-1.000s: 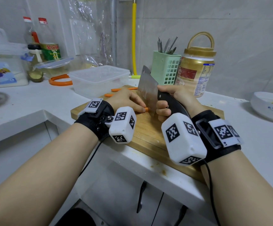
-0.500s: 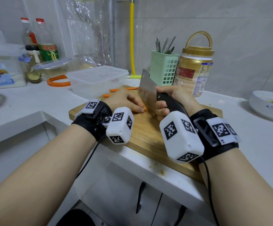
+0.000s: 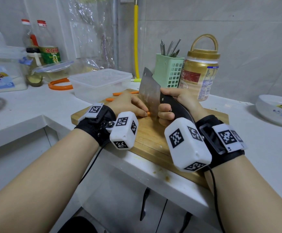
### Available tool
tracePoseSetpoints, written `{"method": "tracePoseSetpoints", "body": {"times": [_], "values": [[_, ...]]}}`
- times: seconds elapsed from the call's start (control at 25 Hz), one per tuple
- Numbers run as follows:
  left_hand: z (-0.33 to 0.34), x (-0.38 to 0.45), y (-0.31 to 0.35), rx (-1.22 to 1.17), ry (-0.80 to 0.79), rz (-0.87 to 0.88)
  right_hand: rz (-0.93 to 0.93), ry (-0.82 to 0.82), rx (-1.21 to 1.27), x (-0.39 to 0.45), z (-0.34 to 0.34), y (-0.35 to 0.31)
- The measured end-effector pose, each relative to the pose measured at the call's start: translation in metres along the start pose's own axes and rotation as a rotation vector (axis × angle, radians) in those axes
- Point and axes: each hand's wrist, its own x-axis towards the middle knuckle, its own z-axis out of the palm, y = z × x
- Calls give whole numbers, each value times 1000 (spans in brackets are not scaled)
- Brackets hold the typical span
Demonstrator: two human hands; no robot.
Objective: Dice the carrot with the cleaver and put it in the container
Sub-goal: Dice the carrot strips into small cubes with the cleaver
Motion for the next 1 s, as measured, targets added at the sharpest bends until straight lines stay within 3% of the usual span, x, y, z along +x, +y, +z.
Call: {"method": "tracePoseSetpoints", "body": {"times": [0.4, 1.0], "values": [[2, 0, -3, -15, 25, 23, 65, 34, -55, 10, 2, 3], [2, 0, 0, -22, -21, 12, 15, 53, -3, 7, -6, 0]]}}
